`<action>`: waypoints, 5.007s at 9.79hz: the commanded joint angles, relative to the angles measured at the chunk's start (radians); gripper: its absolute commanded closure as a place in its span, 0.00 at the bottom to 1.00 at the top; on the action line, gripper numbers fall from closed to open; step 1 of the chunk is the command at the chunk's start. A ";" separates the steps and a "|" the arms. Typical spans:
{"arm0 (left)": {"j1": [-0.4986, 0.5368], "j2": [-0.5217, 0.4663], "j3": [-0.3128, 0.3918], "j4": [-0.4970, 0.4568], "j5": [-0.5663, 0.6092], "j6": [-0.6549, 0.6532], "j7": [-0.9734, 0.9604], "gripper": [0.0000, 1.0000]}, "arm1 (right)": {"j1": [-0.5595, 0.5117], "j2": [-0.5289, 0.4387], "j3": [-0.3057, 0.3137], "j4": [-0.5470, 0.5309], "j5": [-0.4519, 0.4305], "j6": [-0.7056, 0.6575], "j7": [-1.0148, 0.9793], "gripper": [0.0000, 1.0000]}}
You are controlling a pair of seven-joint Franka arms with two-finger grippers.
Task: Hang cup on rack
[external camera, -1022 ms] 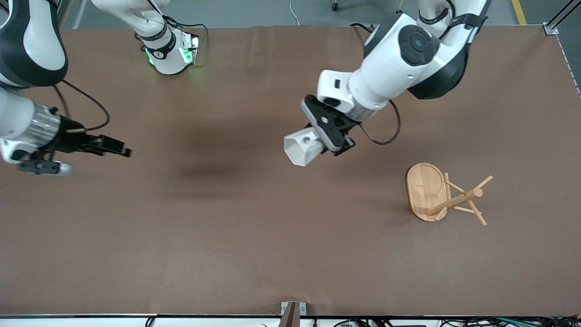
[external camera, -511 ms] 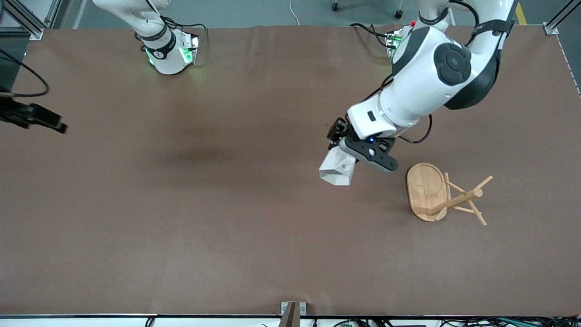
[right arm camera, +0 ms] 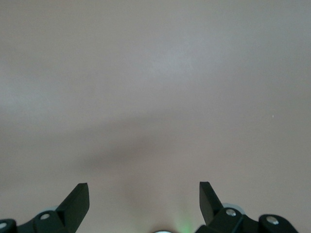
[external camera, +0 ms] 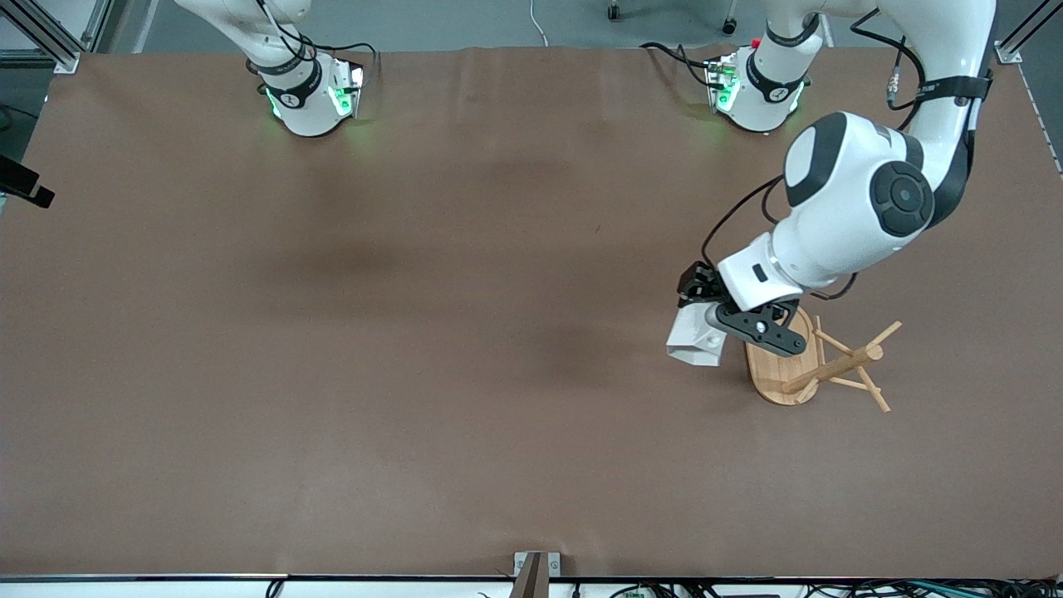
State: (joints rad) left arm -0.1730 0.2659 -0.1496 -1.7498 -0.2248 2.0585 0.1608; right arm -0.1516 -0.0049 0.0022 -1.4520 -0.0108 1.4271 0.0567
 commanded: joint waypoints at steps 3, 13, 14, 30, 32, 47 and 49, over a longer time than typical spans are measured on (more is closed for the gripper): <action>0.042 -0.048 0.047 -0.129 0.018 0.005 0.208 0.99 | 0.050 -0.026 -0.060 -0.018 -0.012 0.019 -0.087 0.00; 0.059 -0.074 0.130 -0.163 0.016 -0.041 0.263 0.99 | 0.023 -0.026 -0.014 -0.011 -0.012 0.018 -0.044 0.00; 0.058 -0.068 0.133 -0.162 0.016 -0.037 0.266 0.99 | 0.024 -0.026 -0.014 -0.011 -0.012 0.016 -0.044 0.00; 0.063 0.012 0.179 -0.099 0.009 0.022 0.315 0.94 | 0.027 -0.026 -0.014 -0.011 -0.014 0.016 -0.044 0.00; 0.061 0.021 0.189 -0.088 0.007 0.022 0.313 0.50 | 0.026 -0.026 -0.014 -0.011 -0.014 0.018 -0.044 0.00; 0.122 -0.292 0.150 0.136 0.153 -0.507 -0.085 0.00 | 0.024 -0.026 -0.014 -0.011 -0.014 0.016 -0.044 0.00; 0.167 -0.335 0.065 0.125 0.231 -0.524 -0.092 0.00 | 0.024 -0.026 -0.014 -0.011 -0.014 0.012 -0.044 0.00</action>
State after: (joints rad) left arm -0.0294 -0.0540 -0.0415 -1.5979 -0.0386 1.5542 0.0831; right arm -0.1163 -0.0153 -0.0244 -1.4524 -0.0113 1.4406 -0.0036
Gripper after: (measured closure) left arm 0.000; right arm 0.000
